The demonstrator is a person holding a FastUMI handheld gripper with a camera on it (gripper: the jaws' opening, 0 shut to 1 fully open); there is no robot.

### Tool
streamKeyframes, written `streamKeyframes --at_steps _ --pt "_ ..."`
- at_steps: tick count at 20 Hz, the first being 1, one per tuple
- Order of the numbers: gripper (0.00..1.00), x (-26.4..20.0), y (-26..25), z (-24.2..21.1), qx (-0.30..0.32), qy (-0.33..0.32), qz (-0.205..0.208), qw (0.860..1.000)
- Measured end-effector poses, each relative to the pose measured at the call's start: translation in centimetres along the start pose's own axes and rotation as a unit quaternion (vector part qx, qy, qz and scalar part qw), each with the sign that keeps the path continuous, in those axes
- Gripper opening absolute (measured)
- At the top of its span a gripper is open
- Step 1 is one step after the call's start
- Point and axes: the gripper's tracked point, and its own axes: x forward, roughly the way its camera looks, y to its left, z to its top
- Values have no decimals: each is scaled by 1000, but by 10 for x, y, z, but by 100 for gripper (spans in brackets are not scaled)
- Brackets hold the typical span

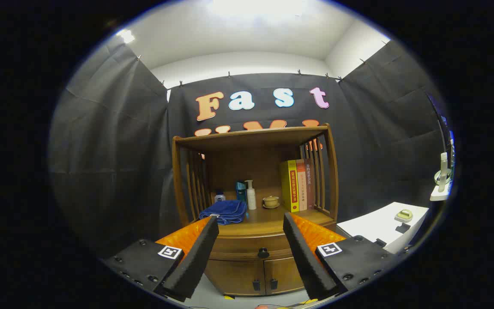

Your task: Pull open the drawer, take out the items inside it, and place them on the countertop above the cabinet.

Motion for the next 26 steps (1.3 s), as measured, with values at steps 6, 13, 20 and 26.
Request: streamKeyframes --at_steps 6,13,20,26 --pt "99 1 6 -7 -9 11 4 1000" --pt "99 0 21 -7 -14 3 18 1000" --pt "99 1 17 -6 -16 0 15 1000" --pt "99 31 23 -20 -35 -10 26 999"
